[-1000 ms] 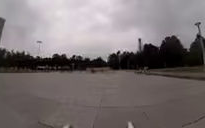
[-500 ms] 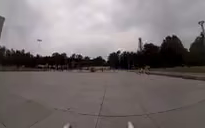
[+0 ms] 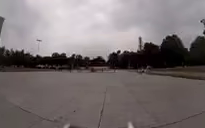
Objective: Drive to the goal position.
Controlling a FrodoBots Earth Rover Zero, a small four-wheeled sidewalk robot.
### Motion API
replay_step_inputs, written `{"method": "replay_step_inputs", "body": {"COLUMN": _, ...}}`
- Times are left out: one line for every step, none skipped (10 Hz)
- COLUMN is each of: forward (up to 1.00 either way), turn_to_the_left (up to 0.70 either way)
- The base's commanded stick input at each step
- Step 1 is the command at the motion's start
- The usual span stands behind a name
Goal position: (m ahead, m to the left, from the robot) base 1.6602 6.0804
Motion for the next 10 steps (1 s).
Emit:
{"method": "replay_step_inputs", "body": {"forward": 0.70, "turn_to_the_left": 0.00}}
{"method": "replay_step_inputs", "body": {"forward": 0.70, "turn_to_the_left": 0.00}}
{"method": "replay_step_inputs", "body": {"forward": 0.70, "turn_to_the_left": 0.00}}
{"method": "replay_step_inputs", "body": {"forward": 0.70, "turn_to_the_left": 0.00}}
{"method": "replay_step_inputs", "body": {"forward": 0.70, "turn_to_the_left": 0.00}}
{"method": "replay_step_inputs", "body": {"forward": 0.70, "turn_to_the_left": 0.00}}
{"method": "replay_step_inputs", "body": {"forward": 0.70, "turn_to_the_left": 0.00}}
{"method": "replay_step_inputs", "body": {"forward": 0.70, "turn_to_the_left": 0.00}}
{"method": "replay_step_inputs", "body": {"forward": 0.70, "turn_to_the_left": 0.00}}
{"method": "replay_step_inputs", "body": {"forward": 0.70, "turn_to_the_left": 0.00}}
